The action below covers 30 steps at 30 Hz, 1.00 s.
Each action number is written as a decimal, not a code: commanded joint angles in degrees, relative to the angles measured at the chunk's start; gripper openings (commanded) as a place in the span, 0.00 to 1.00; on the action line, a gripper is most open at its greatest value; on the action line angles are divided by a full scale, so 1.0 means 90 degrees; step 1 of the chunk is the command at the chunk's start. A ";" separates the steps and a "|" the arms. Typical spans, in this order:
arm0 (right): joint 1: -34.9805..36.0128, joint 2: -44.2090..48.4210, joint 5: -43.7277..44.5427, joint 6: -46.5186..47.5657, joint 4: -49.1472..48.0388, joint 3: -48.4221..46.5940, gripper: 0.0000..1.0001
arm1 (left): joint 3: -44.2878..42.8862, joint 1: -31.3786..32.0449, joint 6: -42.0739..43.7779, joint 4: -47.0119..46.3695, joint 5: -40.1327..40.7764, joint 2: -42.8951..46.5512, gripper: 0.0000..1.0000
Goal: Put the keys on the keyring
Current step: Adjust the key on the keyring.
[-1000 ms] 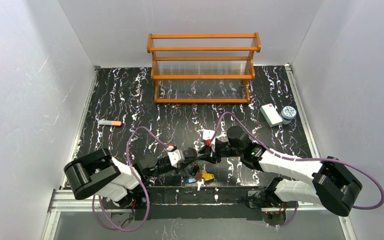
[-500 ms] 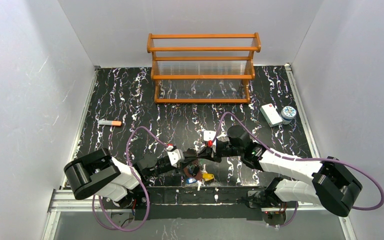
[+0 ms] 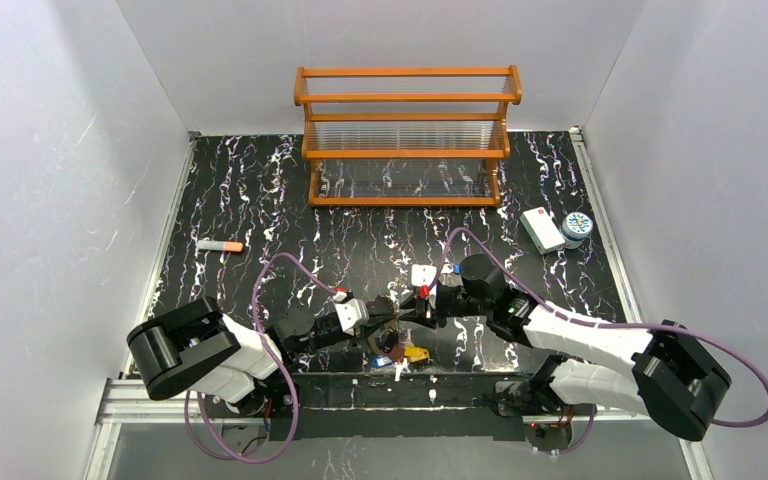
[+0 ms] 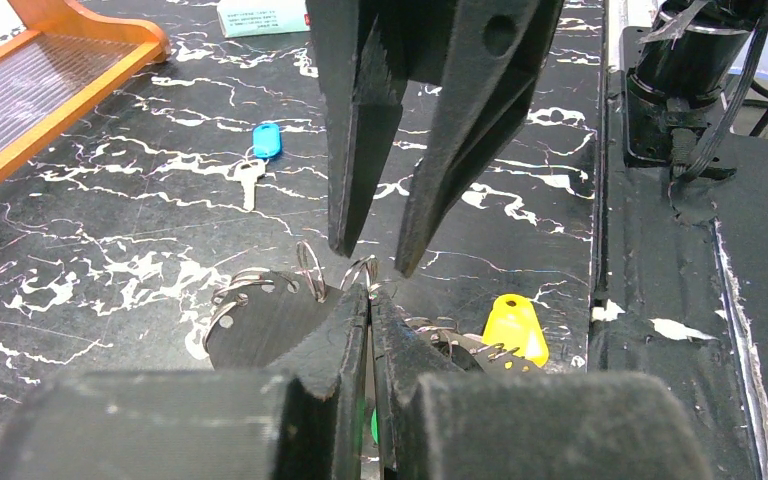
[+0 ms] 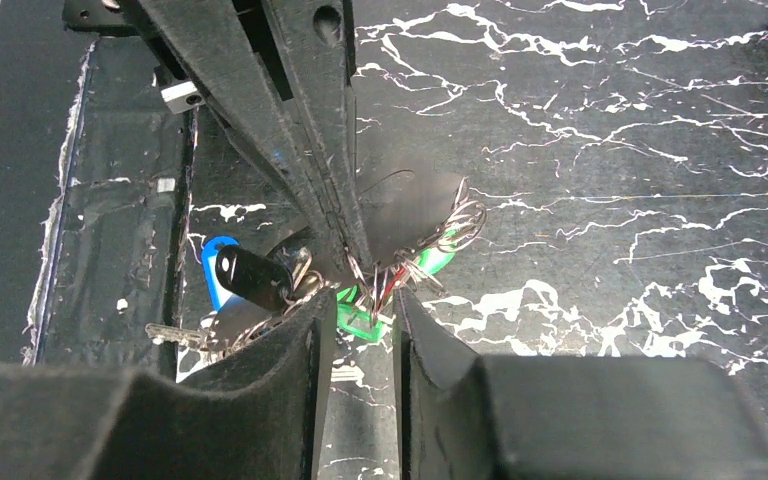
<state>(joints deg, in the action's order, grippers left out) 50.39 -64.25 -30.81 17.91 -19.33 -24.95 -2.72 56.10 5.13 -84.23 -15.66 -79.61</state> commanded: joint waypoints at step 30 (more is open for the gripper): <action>0.0026 -0.0134 0.0348 -0.0526 -0.0395 0.0049 0.29 | -0.0011 0.0016 0.0035 -0.0339 -0.0026 0.0242 0.00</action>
<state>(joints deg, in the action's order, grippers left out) 50.39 -64.79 -30.96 13.72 -21.47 -21.02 -2.72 56.10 5.13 -84.20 -15.66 -79.48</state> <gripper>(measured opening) 0.292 0.016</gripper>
